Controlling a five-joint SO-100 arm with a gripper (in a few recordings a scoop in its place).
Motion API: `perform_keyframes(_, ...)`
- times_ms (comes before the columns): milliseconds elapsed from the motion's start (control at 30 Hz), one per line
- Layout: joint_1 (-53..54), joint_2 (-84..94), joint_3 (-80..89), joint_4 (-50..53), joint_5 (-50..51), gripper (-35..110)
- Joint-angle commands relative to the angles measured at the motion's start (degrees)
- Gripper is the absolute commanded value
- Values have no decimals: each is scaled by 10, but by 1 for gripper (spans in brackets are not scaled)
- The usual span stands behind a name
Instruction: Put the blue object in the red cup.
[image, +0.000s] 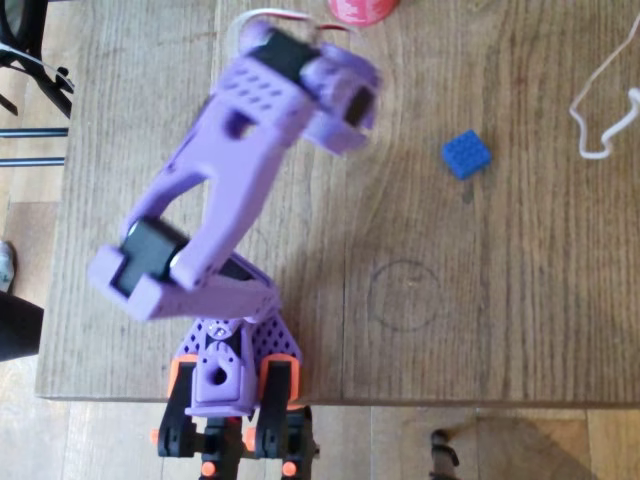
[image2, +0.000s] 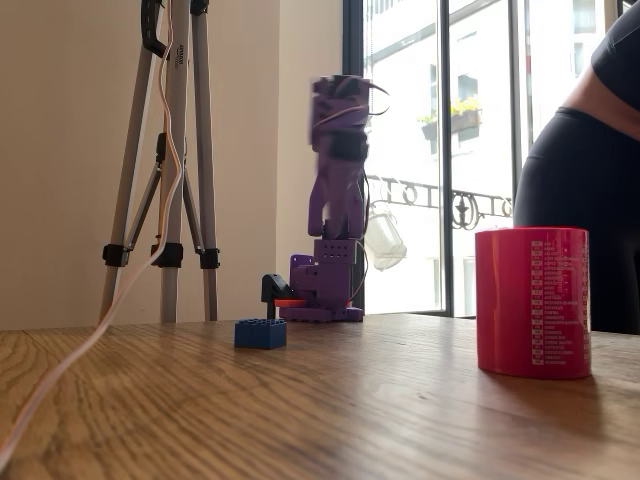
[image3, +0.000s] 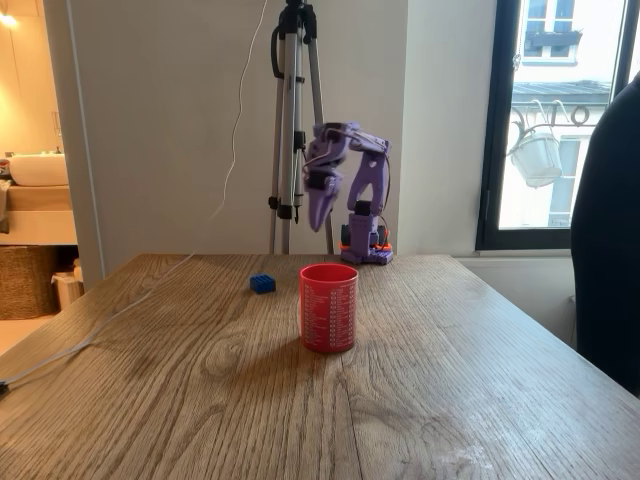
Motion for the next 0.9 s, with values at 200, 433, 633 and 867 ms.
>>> perform_keyframes(200, 87, -246, -164, -94, 125, 1)
perform_keyframes(433, 97, -305, -220, -113, 134, 1)
perform_keyframes(633, 100, -306, -229, -59, 101, 27)
perform_keyframes(867, 97, -323, -221, -31, 78, 42)
